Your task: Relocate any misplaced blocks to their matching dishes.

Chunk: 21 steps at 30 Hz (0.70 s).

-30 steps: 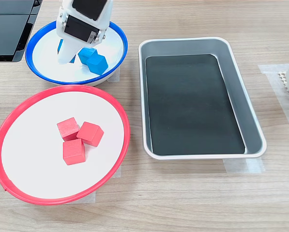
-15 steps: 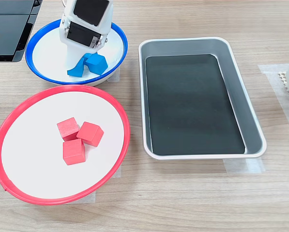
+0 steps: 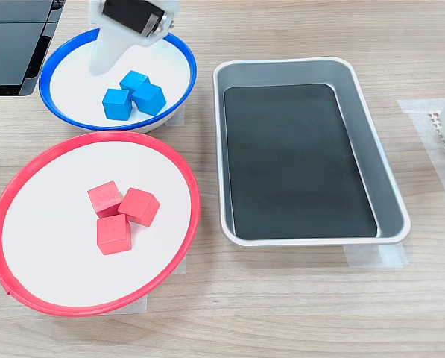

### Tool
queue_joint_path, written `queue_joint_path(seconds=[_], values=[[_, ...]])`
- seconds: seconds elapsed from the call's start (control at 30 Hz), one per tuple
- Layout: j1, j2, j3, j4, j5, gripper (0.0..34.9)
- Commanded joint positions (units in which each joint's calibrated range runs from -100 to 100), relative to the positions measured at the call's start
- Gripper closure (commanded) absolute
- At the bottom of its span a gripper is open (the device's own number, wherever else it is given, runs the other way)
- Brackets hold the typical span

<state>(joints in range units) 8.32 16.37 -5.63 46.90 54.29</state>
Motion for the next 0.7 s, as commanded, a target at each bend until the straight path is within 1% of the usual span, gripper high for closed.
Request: queue_joint_path(seconds=[0.0,0.03,0.2,0.37,0.53,0.67], values=[[-2.15,-15.73,9.50,-0.55,-2.20,32.9],[-2.72,-19.05,12.86,-0.88,-3.22,34.6],[-4.60,-36.88,32.16,-1.38,-10.11,34.6],[-8.46,-54.02,48.73,-0.55,-14.75,34.6],[-13.07,-65.37,56.10,2.34,-22.61,34.6],[-15.42,-69.29,58.29,1.84,-30.62,34.6]])
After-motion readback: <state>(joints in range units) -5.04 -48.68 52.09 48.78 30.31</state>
